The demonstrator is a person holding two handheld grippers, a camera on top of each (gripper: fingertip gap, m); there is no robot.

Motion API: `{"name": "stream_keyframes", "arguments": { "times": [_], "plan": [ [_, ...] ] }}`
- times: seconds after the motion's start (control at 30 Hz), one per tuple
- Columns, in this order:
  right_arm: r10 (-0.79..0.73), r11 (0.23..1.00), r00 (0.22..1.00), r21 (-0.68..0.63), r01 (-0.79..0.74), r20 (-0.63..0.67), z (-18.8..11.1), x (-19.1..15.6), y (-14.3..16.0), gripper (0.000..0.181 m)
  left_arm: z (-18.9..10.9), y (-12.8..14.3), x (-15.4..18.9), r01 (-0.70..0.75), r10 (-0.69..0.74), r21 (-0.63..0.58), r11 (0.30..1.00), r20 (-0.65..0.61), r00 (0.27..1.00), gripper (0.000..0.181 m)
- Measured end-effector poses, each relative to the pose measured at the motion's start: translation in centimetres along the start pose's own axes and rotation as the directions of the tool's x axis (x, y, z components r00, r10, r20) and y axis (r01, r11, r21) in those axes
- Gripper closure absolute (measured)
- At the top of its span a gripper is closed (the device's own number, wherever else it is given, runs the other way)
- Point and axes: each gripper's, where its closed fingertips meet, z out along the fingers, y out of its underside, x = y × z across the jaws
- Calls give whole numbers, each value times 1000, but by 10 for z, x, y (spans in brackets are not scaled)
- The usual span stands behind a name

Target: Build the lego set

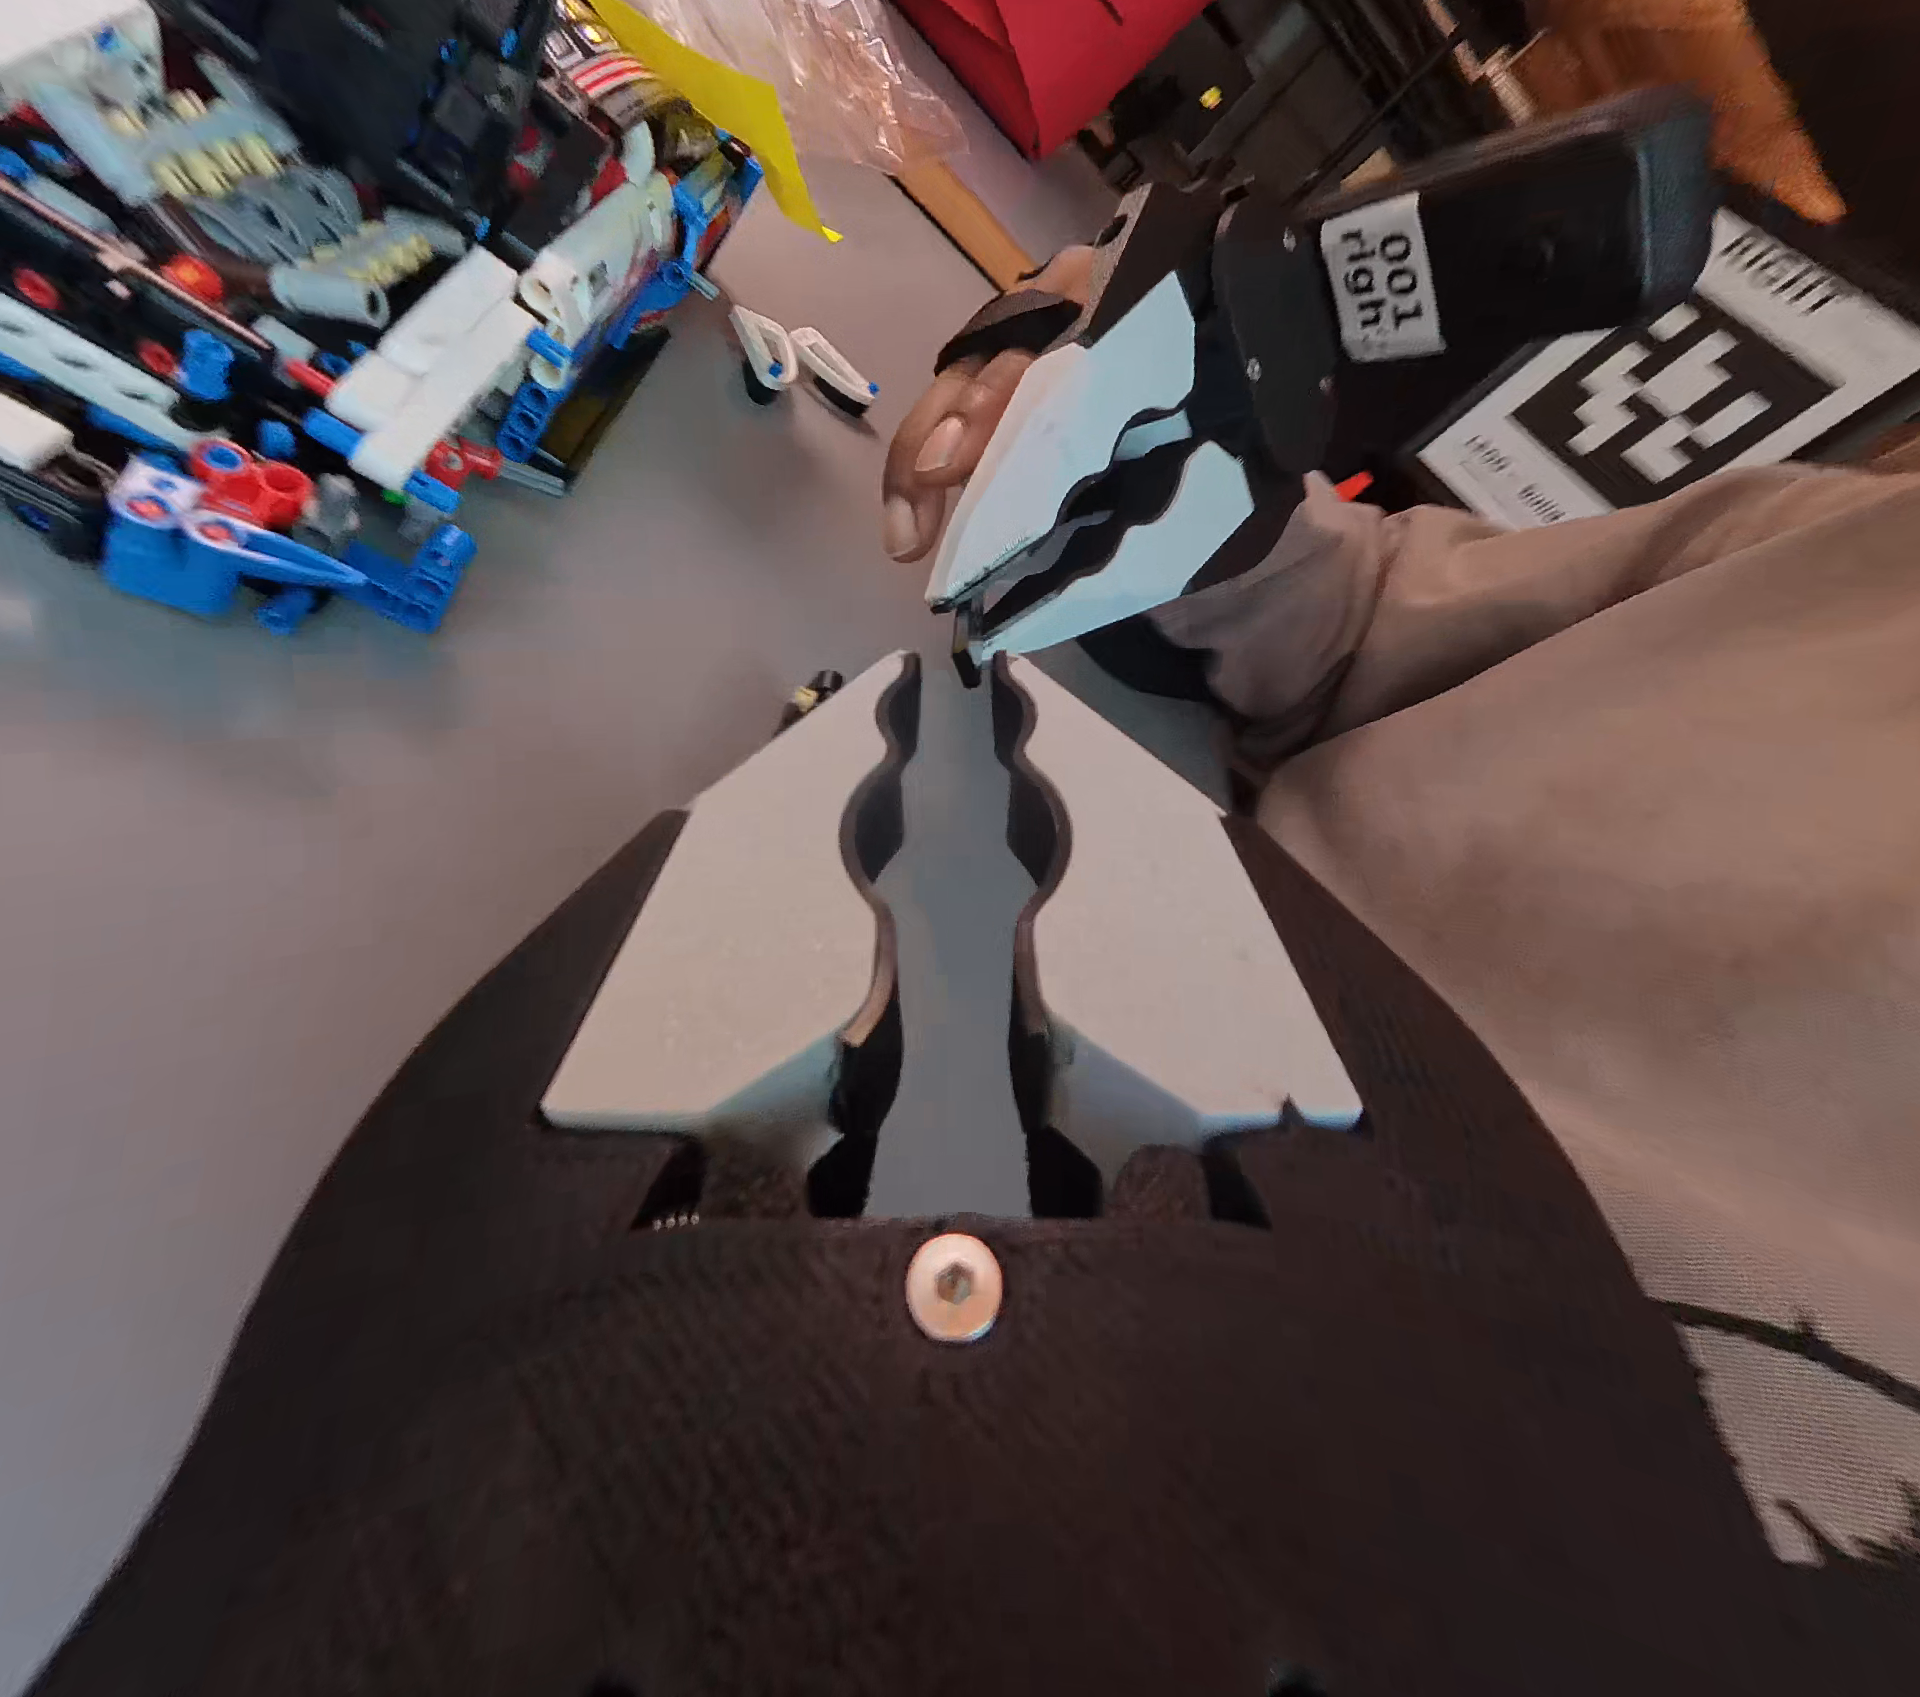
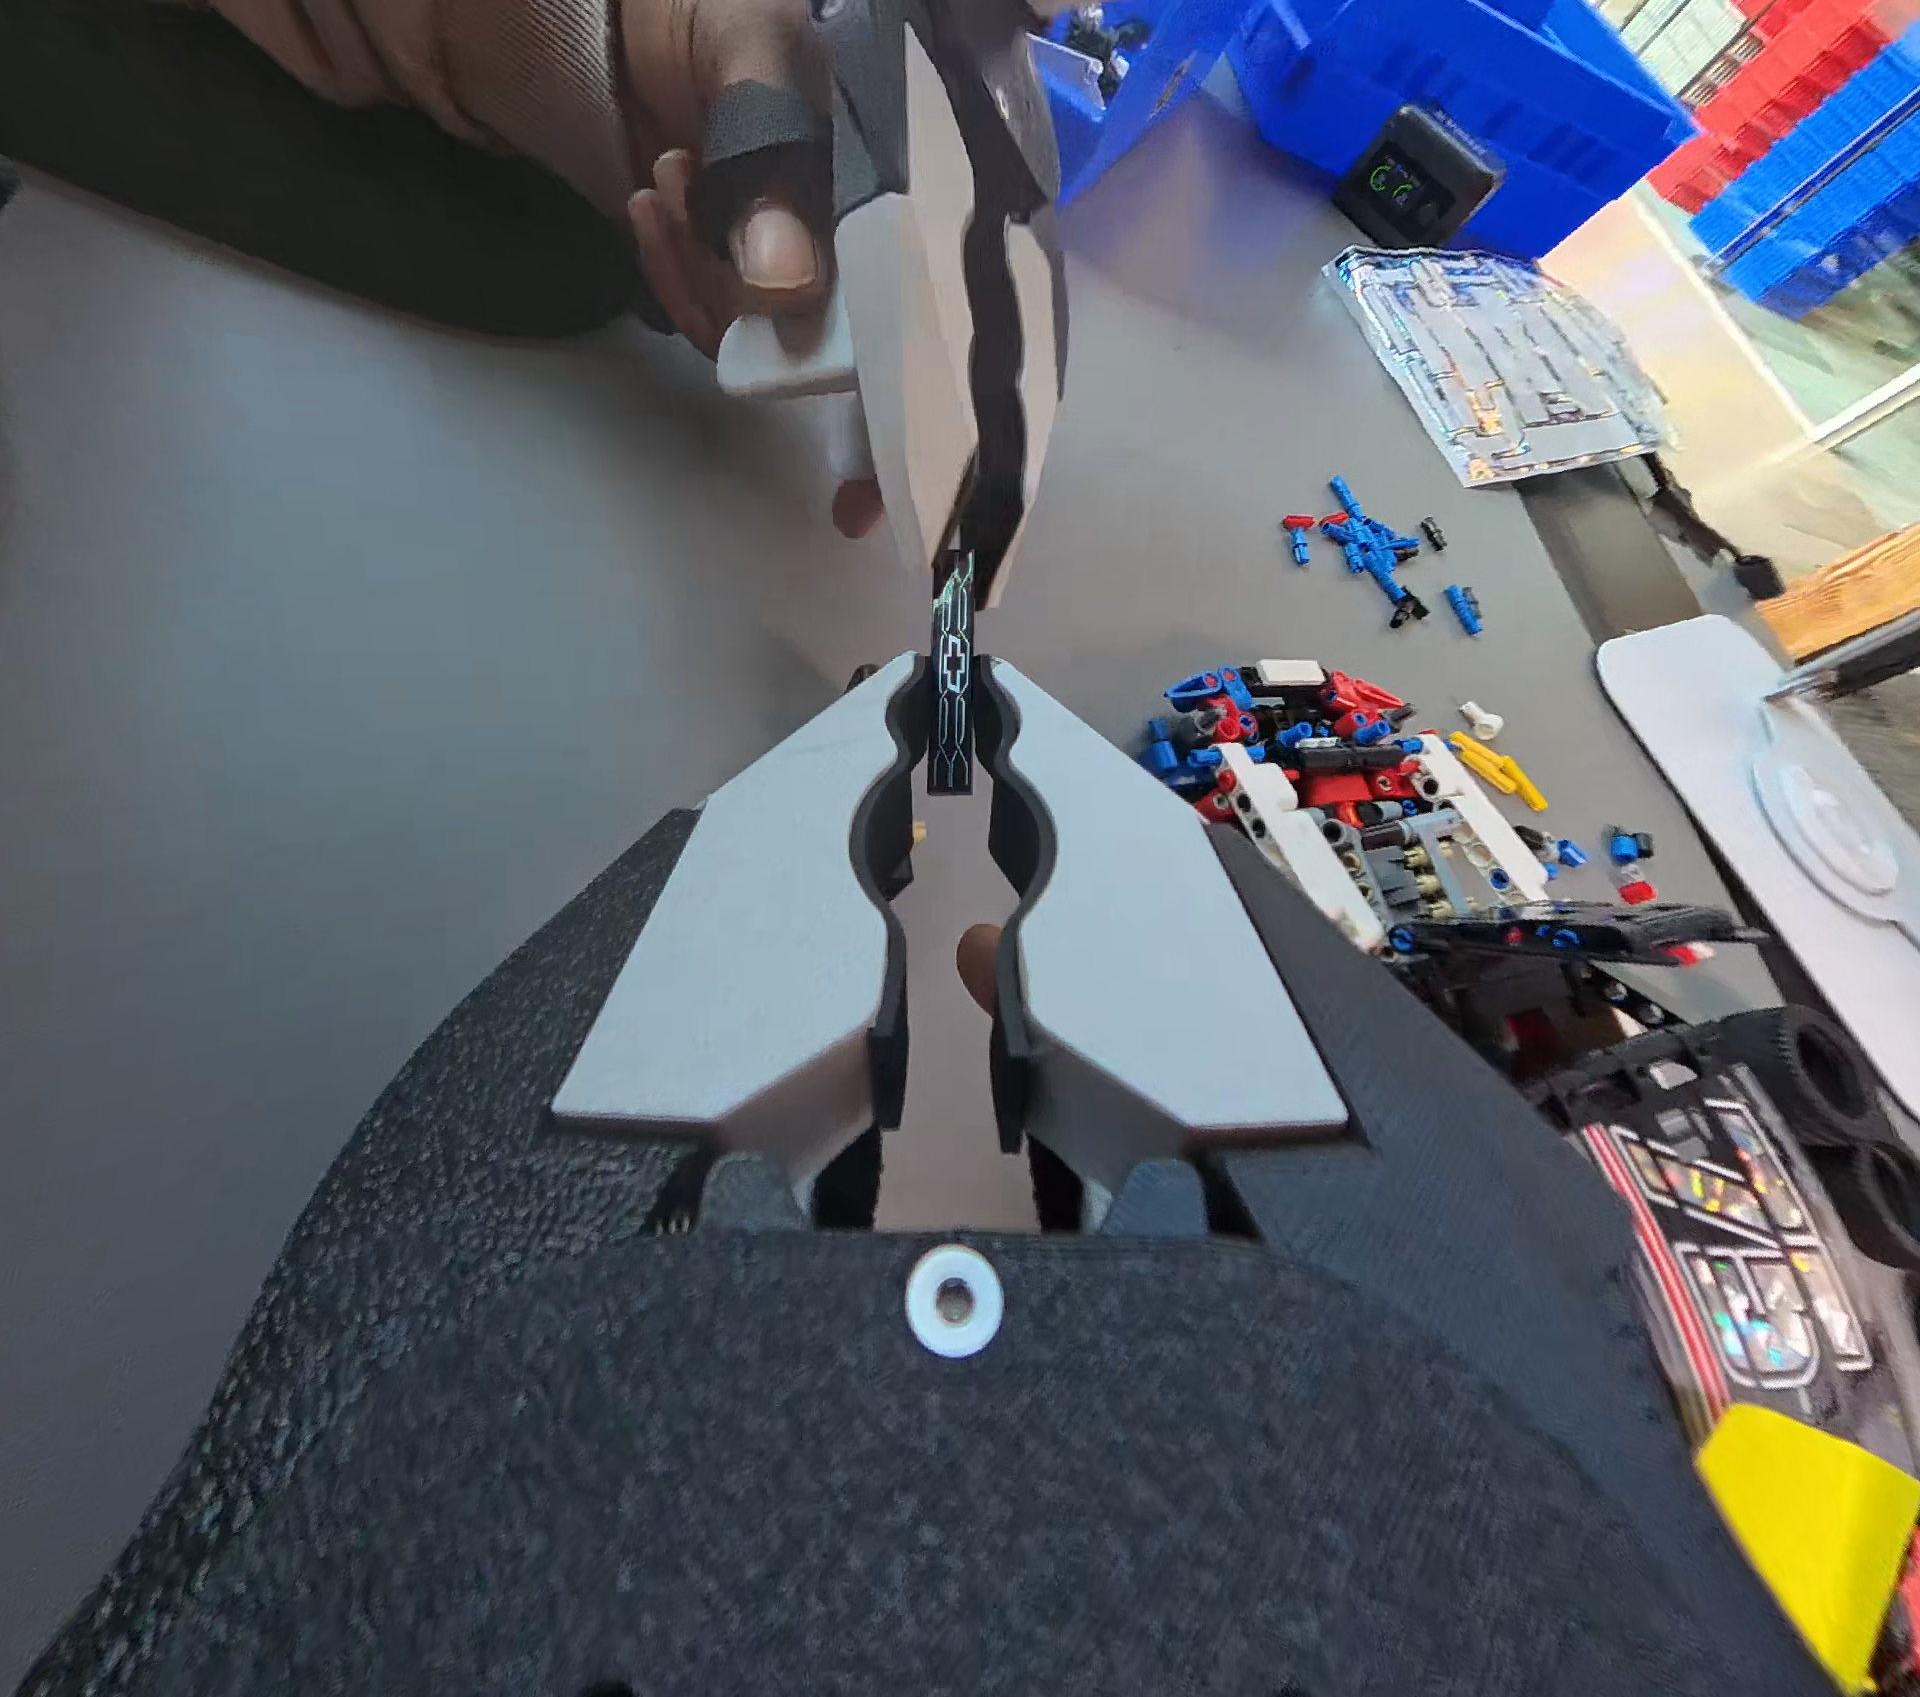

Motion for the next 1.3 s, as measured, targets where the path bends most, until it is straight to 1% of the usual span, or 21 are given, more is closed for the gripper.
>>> {"name": "stream_keyframes", "arguments": {
  "times": [0.03, 0.1, 0.13, 0.2, 0.3, 0.4, 0.47, 0.57, 0.73, 0.77, 0.87, 0.97, 1.03, 1.3],
  "plan": [
    [25, 1000, 1000, -2, -25, 13, -1, 1, 3, 177, -2, 0, -6, -97, 98, -20, 995, 66, 993, 161],
    [80, 997, 995, -8, -79, 56, -3, -1, 9, 177, -7, 3, -20, -279, 294, -100, 955, 193, 936, 150],
    [106, 994, 991, -16, -105, 76, -4, -1, 12, 177, -8, 5, -26, -344, 370, -145, 928, 233, 899, 146],
    [136, 991, 983, -29, -133, 120, -6, -2, 16, 177, -7, 12, -32, -405, 451, -212, 889, 254, 856, 140],
    [148, 988, 974, -71, -138, 168, -8, 8, 17, 177, 0, 28, -33, -413, 478, -285, 865, 216, 851, 138],
    [160, 985, 960, -104, -139, 229, -5, 15, 12, 177, 6, 42, -39, -430, 523, -366, 825, 208, 827, 139],
    [158, 984, 956, -114, -134, 246, 1, 17, 9, 177, 10, 46, -40, -446, 551, -394, 804, 210, 808, 144],
    [169, 983, 948, -119, -141, 270, 7, 9, 12, 177, 13, 49, -44, -467, 593, -434, 771, 219, 775, 151],
    [212, 974, 941, -136, -181, 264, -1, 4, 20, 177, 15, 48, -45, -492, 622, -444, 749, 217, 752, 170],
    [215, 973, 942, -143, -183, 258, -3, 4, 20, 177, 16, 48, -45, -495, 624, -444, 747, 213, 752, 171],
    [217, 968, 942, -184, -173, 257, -6, 1, 25, 177, 18, 49, -44, -504, 631, -446, 739, 198, 750, 171],
    [220, 965, 934, -203, -166, 282, 0, -6, 25, 177, 18, 49, -43, -510, 636, -448, 734, 194, 747, 171],
    [224, 959, 928, -239, -155, 298, 4, -11, 29, 177, 18, 50, -42, -511, 637, -449, 733, 191, 746, 171],
    [227, 926, 935, -357, -120, 273, 12, -18, 47, 177, 18, 50, -42, -510, 637, -448, 734, 193, 747, 171]
  ]
}}
